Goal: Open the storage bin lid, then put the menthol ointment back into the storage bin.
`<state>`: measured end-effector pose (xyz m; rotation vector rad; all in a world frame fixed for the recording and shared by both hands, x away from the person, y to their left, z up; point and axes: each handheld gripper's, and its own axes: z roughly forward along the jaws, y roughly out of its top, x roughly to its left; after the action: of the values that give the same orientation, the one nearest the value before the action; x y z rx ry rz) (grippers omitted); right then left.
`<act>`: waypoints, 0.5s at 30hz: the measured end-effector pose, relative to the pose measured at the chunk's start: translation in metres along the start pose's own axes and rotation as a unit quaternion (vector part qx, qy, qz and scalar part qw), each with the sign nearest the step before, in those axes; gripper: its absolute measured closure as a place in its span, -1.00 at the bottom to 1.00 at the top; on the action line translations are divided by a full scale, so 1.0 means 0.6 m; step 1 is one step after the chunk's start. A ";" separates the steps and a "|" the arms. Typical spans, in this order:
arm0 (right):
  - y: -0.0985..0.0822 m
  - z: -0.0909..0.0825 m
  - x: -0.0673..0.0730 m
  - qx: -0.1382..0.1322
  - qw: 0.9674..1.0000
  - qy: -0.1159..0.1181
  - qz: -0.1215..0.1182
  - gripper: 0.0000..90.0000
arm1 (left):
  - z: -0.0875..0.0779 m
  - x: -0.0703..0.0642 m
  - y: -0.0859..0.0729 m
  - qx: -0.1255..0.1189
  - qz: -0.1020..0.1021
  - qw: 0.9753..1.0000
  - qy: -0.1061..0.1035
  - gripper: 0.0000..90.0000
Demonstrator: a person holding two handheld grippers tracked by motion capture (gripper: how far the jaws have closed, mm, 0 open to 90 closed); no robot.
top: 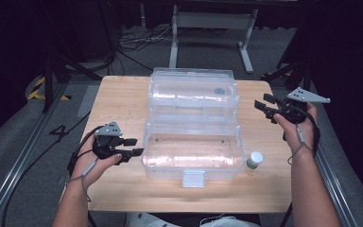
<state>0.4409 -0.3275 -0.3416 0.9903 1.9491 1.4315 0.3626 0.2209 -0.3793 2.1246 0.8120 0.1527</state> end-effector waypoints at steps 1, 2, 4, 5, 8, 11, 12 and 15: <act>-0.001 -0.004 -0.002 0.000 1.000 0.002 0.000 0.08 | -0.001 0.003 0.000 -0.002 -0.001 1.000 0.003 0.13; -0.002 -0.007 -0.003 0.000 1.000 0.004 0.000 0.09 | -0.002 0.006 -0.001 -0.003 -0.001 1.000 0.003 0.12; -0.003 -0.015 -0.005 0.006 1.000 0.006 -0.004 0.11 | -0.003 0.010 0.000 -0.005 -0.002 1.000 0.004 0.10; -0.003 -0.015 -0.005 0.006 1.000 0.006 -0.004 0.11 | -0.003 0.010 0.000 -0.005 -0.002 1.000 0.004 0.10; -0.002 -0.029 -0.007 0.016 1.000 0.014 -0.015 0.13 | -0.005 0.017 0.000 -0.011 -0.005 1.000 0.009 0.09; -0.002 -0.043 -0.008 0.020 1.000 0.018 -0.014 0.12 | -0.007 0.024 0.000 -0.015 -0.018 1.000 0.019 0.04; -0.002 -0.046 -0.008 0.022 0.999 0.019 -0.013 0.11 | -0.007 0.031 0.000 -0.019 -0.024 0.999 0.032 0.00; -0.002 -0.051 -0.007 0.029 0.999 0.020 -0.012 0.10 | -0.008 0.035 -0.001 -0.016 -0.030 0.999 0.042 -0.04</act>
<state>0.4200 -0.3486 -0.3338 0.9685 2.0346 1.3986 0.3768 0.2369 -0.3805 2.0724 0.9144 0.2237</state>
